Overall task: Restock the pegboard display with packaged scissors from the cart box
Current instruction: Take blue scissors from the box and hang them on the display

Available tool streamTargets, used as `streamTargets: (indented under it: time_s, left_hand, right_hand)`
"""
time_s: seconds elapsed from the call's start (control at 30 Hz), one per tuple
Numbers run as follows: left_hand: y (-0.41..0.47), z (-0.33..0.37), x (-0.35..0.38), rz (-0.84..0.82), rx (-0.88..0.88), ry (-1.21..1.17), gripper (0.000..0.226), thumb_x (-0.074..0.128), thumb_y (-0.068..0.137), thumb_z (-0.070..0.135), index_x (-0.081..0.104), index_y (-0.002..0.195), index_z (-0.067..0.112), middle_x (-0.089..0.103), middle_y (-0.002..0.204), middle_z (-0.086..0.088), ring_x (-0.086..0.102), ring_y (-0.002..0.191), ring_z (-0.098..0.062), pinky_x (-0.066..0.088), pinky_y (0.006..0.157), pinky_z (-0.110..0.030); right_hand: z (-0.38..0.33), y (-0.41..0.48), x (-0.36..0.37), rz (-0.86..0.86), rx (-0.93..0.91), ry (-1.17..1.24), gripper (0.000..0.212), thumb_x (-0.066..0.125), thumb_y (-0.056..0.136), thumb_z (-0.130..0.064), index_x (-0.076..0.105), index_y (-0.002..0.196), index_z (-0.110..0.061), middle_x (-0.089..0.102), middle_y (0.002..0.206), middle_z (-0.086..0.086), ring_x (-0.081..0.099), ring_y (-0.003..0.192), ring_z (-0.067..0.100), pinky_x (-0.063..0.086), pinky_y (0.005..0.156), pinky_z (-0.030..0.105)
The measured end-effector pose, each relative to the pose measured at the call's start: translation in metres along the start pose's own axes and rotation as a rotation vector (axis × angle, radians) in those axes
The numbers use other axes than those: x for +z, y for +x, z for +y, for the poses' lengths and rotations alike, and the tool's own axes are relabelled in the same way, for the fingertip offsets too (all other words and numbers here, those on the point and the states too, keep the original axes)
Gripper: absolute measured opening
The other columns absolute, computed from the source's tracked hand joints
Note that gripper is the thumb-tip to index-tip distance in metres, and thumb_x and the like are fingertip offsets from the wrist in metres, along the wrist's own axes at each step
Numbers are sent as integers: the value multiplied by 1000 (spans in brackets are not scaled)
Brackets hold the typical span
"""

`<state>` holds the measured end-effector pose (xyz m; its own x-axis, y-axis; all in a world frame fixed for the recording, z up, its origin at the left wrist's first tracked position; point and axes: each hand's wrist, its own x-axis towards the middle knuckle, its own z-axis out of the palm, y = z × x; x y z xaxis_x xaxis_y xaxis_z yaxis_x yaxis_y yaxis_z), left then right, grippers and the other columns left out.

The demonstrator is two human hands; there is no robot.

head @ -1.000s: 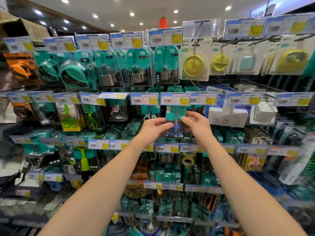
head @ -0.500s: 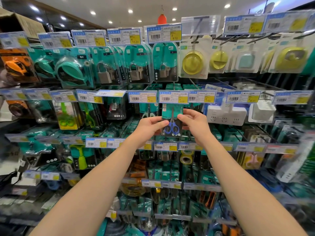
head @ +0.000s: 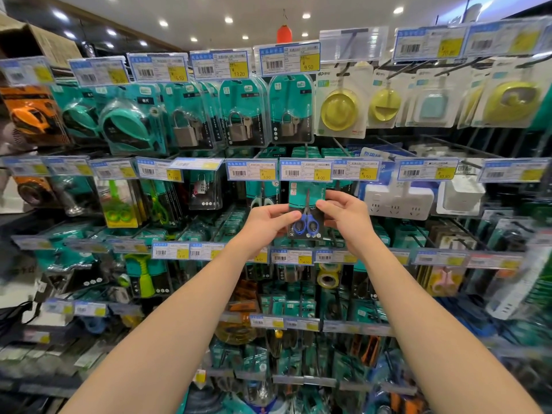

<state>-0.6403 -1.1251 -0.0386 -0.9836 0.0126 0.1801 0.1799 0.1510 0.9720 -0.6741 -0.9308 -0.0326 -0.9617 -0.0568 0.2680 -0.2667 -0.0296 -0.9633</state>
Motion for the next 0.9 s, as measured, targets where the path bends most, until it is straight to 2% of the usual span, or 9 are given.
streamTargets:
  time_s: [0.07,0.17,0.3,0.4,0.5,0.67,0.77,0.9]
  left_hand:
    - [2,-2,-2,17,4,-4,9,77,93,32,76,100,35,81,93,5,64,75,-10,56,83,-37]
    - [5,-3,-3,26,-6,-20,13,77,92,35,78,105,32,81,99,1,61,82,-17,57,84,-40]
    - [9,-4,-1,42,8,13,25,76,94,32,78,115,19,80,100,0,62,71,-6,50,66,-21]
    - [16,-1,3,106,-12,48,30,79,91,32,74,115,15,77,103,1,67,79,-6,50,64,-16]
    - [20,0,7,156,-43,42,31,80,90,31,67,115,18,76,102,1,70,88,-8,50,68,-17]
    - [30,-6,13,208,-42,27,49,82,88,28,60,130,15,75,113,-1,71,101,-13,55,84,-28]
    - [30,-6,19,251,-28,67,59,82,88,25,54,139,16,68,120,1,69,107,-16,55,96,-34]
    - [26,-5,24,305,-4,147,54,79,91,22,54,139,16,63,125,-1,65,106,-15,49,90,-26]
  right_hand:
    - [-2,0,2,9,-6,-4,20,71,96,-14,63,110,-27,78,83,-13,74,77,3,57,68,22]
    - [-4,0,6,22,9,0,28,71,96,-15,62,123,-18,77,95,-5,74,83,9,59,72,25]
    - [-4,4,7,38,33,-21,37,72,95,-15,61,130,-9,77,100,2,75,84,12,57,67,25]
    - [-7,12,9,54,50,-54,31,73,95,-16,64,124,-11,76,101,3,75,90,18,62,77,35]
    - [-7,21,10,75,60,-105,21,74,94,-18,65,113,-16,74,108,8,74,98,24,63,86,43]
    - [0,43,15,137,85,-155,20,80,89,-19,67,103,-16,73,107,11,73,101,31,61,88,51]
    - [13,65,16,152,90,-197,19,84,78,-25,66,85,-25,75,99,9,73,101,32,59,91,54]
    - [30,95,14,153,130,-236,22,83,70,-33,64,77,-27,76,97,8,74,96,31,60,90,53]
